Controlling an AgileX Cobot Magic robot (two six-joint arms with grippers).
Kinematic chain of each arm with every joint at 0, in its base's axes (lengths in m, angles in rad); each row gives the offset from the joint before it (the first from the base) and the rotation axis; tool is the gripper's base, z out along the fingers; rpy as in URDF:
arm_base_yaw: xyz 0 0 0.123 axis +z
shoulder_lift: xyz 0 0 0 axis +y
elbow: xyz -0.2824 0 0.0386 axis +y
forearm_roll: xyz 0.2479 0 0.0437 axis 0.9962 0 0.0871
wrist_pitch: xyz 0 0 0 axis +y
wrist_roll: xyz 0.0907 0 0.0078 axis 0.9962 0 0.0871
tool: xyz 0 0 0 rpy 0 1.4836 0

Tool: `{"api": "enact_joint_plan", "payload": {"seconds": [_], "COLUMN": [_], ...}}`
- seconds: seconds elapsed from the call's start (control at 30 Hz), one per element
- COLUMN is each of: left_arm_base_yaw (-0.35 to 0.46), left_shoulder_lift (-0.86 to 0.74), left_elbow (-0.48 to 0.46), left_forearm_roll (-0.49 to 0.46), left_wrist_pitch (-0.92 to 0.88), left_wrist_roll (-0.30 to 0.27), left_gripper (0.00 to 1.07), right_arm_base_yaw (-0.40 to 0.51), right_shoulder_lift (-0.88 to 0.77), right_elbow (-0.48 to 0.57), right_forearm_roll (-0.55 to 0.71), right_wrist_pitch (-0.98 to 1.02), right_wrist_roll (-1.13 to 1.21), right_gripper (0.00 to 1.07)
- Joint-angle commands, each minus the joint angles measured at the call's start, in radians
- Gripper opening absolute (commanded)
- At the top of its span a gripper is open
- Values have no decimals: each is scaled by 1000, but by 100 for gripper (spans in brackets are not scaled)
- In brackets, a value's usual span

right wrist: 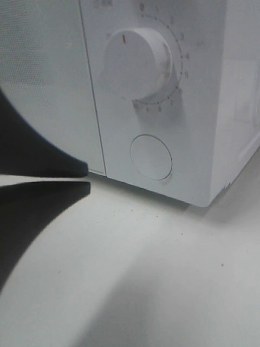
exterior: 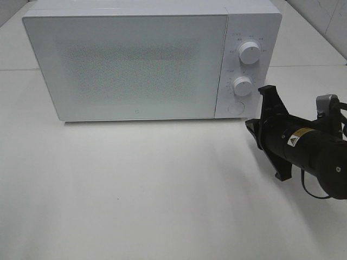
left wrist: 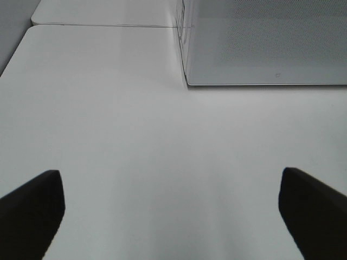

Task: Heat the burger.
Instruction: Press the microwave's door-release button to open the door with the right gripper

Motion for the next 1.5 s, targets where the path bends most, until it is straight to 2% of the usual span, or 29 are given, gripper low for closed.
{"api": "enact_joint_plan", "payload": {"seconds": [0.03, 0.33, 0.63, 1.5], "left_arm_base_yaw": [2, 2, 2, 2], "left_shoulder_lift": [-3, -3, -3, -3], "left_elbow": [2, 2, 2, 2], "left_forearm_roll": [-3, -3, -3, -3], "left_wrist_pitch": [-3, -3, -3, -3], "left_wrist_roll": [-7, -7, -7, -7], "left_gripper": [105, 105, 105, 105], "right_arm_base_yaw": [4, 4, 4, -3], "right_shoulder_lift": [24, 95, 153, 212], "right_elbow": [-38, -161, -231, -294], "right_forearm_roll": [2, 71, 97, 122], "right_wrist_pitch": [-12, 27, 51, 63], "right_wrist_roll": [60, 100, 114, 82], "right_gripper": [0, 0, 0, 0]}}
